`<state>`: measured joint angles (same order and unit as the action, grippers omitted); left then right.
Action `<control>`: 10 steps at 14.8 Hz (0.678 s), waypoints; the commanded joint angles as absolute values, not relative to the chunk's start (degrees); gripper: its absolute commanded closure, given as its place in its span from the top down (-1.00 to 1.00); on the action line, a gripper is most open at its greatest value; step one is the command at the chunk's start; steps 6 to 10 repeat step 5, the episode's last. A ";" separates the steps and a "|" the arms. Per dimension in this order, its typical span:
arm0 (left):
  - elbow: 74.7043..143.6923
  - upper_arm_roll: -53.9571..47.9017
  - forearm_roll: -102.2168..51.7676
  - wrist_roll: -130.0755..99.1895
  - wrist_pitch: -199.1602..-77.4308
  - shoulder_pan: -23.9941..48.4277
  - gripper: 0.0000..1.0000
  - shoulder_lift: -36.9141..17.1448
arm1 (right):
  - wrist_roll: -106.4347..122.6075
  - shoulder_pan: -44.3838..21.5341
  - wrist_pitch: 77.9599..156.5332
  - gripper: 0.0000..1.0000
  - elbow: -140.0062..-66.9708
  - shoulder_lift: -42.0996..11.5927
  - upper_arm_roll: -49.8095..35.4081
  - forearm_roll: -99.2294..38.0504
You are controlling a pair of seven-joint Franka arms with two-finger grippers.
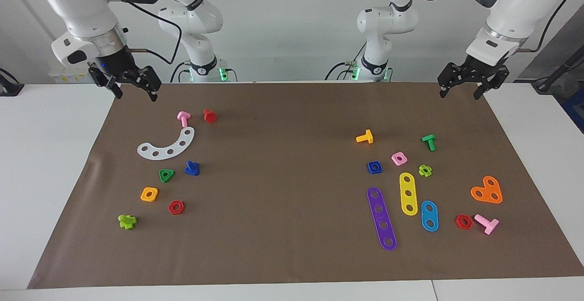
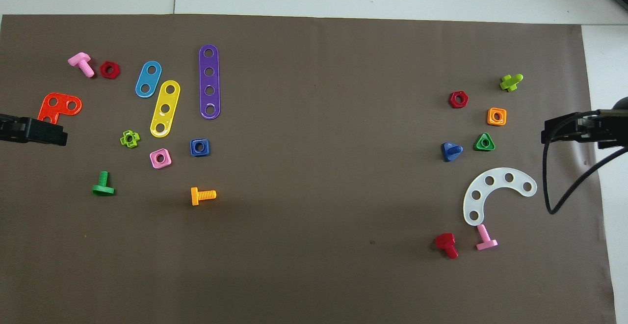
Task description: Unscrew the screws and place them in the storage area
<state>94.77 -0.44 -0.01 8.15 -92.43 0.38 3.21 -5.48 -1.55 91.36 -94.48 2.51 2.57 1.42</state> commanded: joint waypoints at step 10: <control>96.42 -0.70 -0.26 8.44 -92.20 -0.18 1.00 4.92 | -6.15 -2.20 90.88 1.00 -94.31 2.81 2.37 0.79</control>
